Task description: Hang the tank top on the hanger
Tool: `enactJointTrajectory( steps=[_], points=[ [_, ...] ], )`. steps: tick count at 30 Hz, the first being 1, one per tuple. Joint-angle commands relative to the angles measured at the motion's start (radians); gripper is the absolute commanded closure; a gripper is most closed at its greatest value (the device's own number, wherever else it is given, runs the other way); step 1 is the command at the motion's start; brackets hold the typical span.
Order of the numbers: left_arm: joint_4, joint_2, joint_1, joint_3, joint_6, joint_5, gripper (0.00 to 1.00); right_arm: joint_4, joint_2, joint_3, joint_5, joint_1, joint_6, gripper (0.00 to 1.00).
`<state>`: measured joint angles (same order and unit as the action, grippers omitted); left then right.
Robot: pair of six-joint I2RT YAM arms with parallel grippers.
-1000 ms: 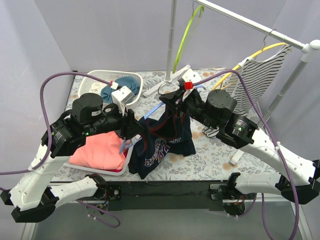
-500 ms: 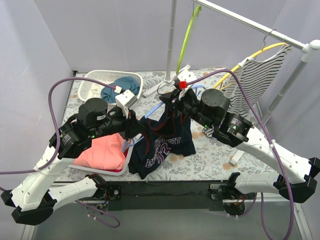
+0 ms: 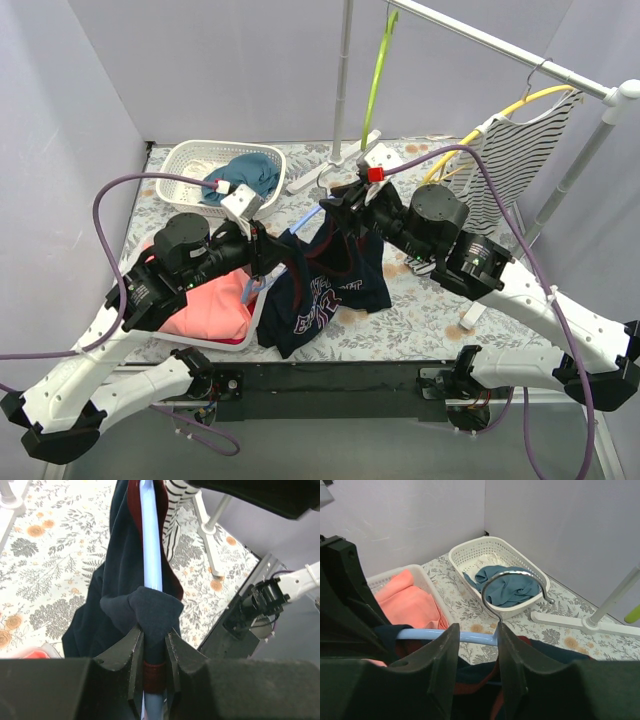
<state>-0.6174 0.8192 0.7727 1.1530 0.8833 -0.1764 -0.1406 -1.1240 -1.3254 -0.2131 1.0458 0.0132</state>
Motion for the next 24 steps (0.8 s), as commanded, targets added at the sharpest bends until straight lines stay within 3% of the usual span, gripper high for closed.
enactJointTrajectory(
  steps=[1,6,17,24],
  points=[
    [0.148,-0.037,-0.007,-0.019,0.016,0.044,1.00,0.073,0.046,0.003,0.012,0.005,-0.030,0.53],
    [0.203,-0.048,-0.007,-0.045,0.020,0.052,1.00,0.056,0.067,0.028,0.050,0.005,-0.076,0.36],
    [0.363,-0.038,-0.007,-0.090,0.029,0.037,1.00,-0.036,0.251,0.199,0.165,0.005,-0.200,0.27],
    [0.427,0.024,-0.007,-0.056,0.034,0.006,1.00,-0.082,0.398,0.451,0.271,0.005,-0.275,0.21]
  ],
)
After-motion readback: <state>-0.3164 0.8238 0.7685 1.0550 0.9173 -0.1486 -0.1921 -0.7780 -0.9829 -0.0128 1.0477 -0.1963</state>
